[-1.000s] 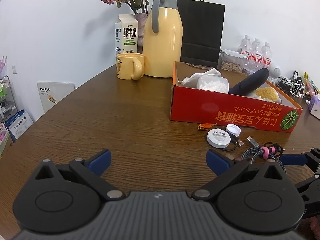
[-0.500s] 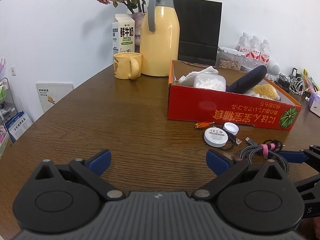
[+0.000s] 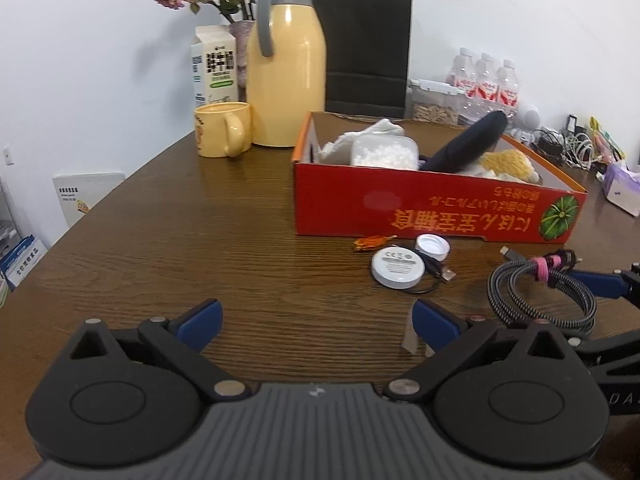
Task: Organize objects
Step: 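Grasp the clear plastic strips with the left tool while the right tool holds the cable, then carry the strips and cable into the cardboard box and open both tools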
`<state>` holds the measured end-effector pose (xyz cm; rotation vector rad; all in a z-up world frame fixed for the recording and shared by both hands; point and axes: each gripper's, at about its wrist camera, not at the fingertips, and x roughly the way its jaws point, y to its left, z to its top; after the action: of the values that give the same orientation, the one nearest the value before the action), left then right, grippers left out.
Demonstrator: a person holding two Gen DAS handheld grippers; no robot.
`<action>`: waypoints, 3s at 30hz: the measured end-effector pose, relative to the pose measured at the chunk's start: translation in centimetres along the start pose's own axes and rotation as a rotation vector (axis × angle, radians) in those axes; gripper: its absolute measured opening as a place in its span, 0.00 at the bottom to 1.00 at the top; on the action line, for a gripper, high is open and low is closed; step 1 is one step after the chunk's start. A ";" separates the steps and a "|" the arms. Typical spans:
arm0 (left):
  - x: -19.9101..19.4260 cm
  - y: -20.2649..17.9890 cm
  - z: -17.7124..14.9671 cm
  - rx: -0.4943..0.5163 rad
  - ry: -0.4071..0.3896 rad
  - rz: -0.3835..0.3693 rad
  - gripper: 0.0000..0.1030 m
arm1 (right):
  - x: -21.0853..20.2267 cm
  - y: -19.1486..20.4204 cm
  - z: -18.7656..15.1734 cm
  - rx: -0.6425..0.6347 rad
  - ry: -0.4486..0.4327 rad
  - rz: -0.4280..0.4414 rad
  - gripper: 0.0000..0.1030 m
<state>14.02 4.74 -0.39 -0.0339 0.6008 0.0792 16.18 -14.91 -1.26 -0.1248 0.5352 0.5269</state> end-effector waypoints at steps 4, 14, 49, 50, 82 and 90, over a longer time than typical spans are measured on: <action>0.4 -1.1 0.1 0.027 0.010 -0.020 1.00 | -0.6 -0.9 -0.1 0.011 -0.023 -0.025 0.85; 2.2 -4.0 0.4 0.083 0.051 -0.043 1.00 | -1.4 -3.2 -0.4 0.041 -0.055 -0.087 0.85; 1.9 -4.1 1.8 0.007 0.015 -0.131 0.07 | -2.2 -3.4 -0.5 0.040 -0.104 -0.072 0.85; 1.7 -3.9 2.1 0.003 0.006 -0.135 0.07 | -2.4 -3.4 -0.4 0.039 -0.109 -0.070 0.85; 6.9 -6.2 14.8 -0.014 -0.186 -0.130 0.07 | 3.9 -9.4 13.0 0.010 -0.218 -0.131 0.85; 10.4 -6.4 16.4 -0.025 -0.138 -0.121 0.07 | 7.5 -11.4 14.4 0.060 -0.137 -0.095 0.85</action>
<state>32.35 -0.07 7.30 -0.0877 0.4584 -0.0279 34.00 -17.82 7.01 -0.0559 0.4092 0.4230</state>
